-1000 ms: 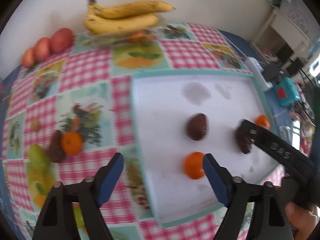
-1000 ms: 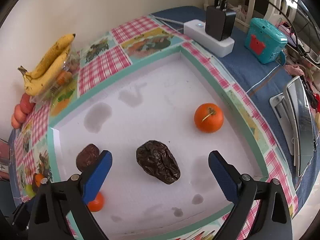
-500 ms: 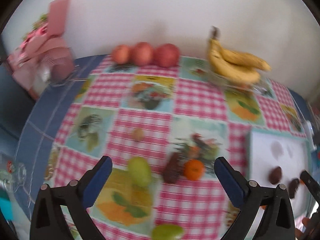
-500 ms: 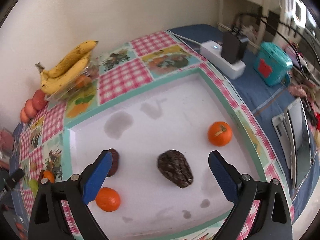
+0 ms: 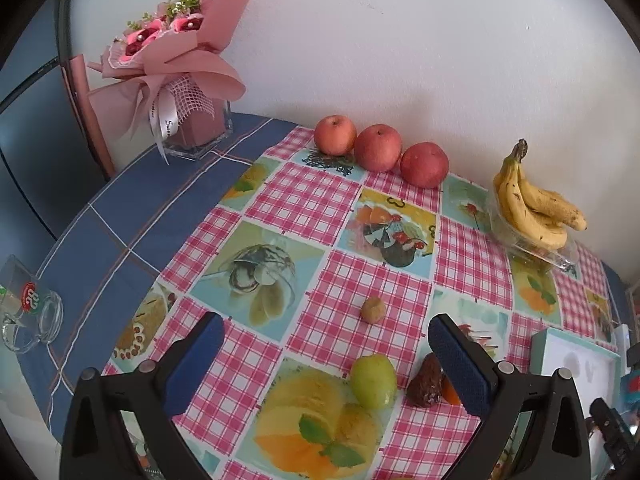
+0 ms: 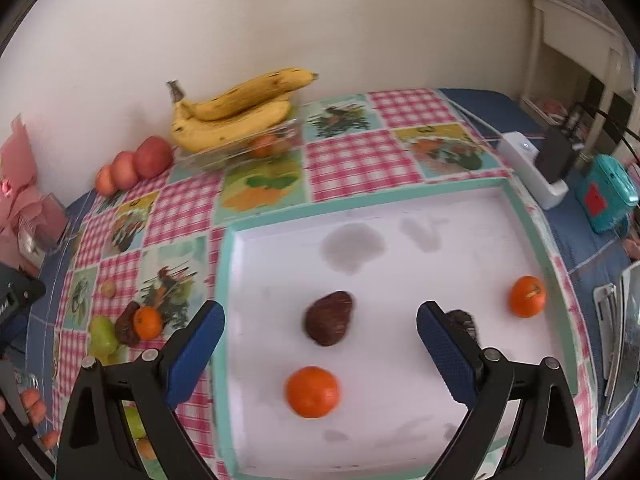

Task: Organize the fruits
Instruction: 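Move both tools back to the fruits and close on a date and mango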

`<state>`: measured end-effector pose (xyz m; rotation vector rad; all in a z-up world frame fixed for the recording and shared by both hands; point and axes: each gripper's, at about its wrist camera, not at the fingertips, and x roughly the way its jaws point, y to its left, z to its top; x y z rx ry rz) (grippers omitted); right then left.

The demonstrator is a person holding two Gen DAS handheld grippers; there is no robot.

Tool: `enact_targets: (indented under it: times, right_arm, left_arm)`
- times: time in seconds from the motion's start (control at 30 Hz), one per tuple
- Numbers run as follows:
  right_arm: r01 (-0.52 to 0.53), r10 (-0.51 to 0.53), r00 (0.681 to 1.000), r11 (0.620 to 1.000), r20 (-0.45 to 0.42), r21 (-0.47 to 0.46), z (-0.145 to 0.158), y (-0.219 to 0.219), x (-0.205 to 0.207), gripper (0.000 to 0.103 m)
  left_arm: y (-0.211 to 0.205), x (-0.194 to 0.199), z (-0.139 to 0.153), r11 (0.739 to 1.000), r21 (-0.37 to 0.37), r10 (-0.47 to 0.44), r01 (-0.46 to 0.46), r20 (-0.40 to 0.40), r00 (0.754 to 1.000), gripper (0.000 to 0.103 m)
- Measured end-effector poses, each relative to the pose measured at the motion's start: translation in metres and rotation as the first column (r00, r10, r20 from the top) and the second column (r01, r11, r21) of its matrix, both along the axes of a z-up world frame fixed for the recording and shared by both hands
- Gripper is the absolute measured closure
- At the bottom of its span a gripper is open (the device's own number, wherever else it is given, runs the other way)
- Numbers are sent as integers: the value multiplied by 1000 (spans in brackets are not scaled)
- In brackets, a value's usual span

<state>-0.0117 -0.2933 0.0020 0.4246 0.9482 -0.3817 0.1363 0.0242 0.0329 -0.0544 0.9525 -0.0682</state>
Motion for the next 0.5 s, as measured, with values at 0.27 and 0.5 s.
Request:
enact_targets:
  times: [0.27, 0.5]
  right_arm:
    - [-116, 115, 993, 993, 28, 33, 3, 37, 20, 6]
    - [-204, 202, 979, 977, 27, 66, 1, 71, 41, 6]
  left_arm:
    - [13, 10, -17, 995, -91, -55, 46, -92, 994, 0]
    - [26, 18, -25, 991, -133, -54, 35, -138, 989, 0]
